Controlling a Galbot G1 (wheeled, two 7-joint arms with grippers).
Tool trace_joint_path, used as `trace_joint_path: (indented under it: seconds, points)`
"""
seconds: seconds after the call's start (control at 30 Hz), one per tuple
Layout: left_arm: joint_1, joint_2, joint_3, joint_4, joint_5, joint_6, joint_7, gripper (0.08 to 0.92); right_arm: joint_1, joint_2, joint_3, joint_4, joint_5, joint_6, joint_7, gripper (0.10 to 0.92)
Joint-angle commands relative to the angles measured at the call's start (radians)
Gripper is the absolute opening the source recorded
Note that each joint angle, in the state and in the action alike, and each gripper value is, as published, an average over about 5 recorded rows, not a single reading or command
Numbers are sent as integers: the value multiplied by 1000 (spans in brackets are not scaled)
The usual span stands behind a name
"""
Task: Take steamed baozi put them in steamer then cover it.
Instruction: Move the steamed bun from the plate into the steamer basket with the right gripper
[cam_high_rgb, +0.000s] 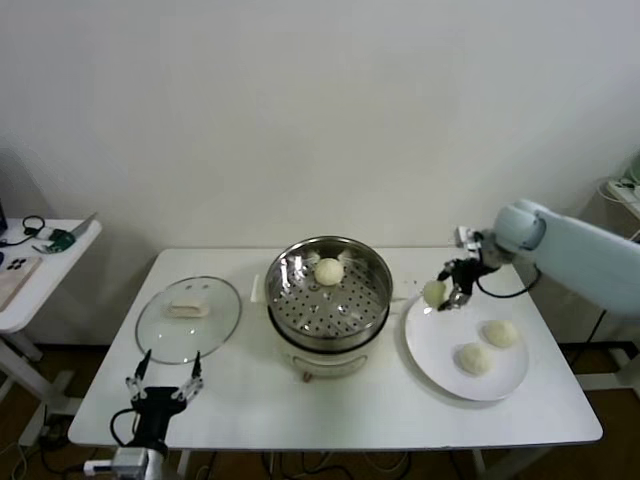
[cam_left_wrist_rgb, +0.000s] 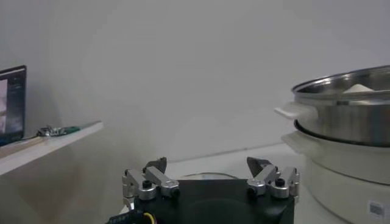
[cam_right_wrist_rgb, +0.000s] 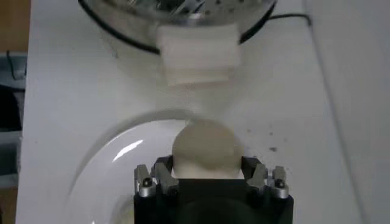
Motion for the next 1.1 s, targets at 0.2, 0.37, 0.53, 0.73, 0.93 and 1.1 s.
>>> trace_joint_path:
  seconds: [0.2, 0.37, 0.53, 0.73, 0.93, 1.1]
  points:
    - [-3, 8, 22, -26, 11, 9, 0, 823, 343, 204, -185, -6, 306, -40, 32, 713]
    - [-2, 3, 30, -30, 23, 8, -4, 823, 271, 335, -143, -3, 348, -81, 88, 713]
    - [3, 3, 32, -33, 28, 9, -9, 823, 193, 465, -123, -25, 389, -114, 133, 716]
    - [3, 14, 28, -35, 29, 9, -11, 823, 119, 568, -138, -73, 361, -115, 141, 713]
    - [-7, 16, 22, -36, 29, 11, -11, 823, 41, 614, -145, -93, 321, -115, 153, 713]
    - [-8, 16, 16, -40, 28, 13, -11, 823, -1, 638, -152, -123, 295, -112, 158, 712]
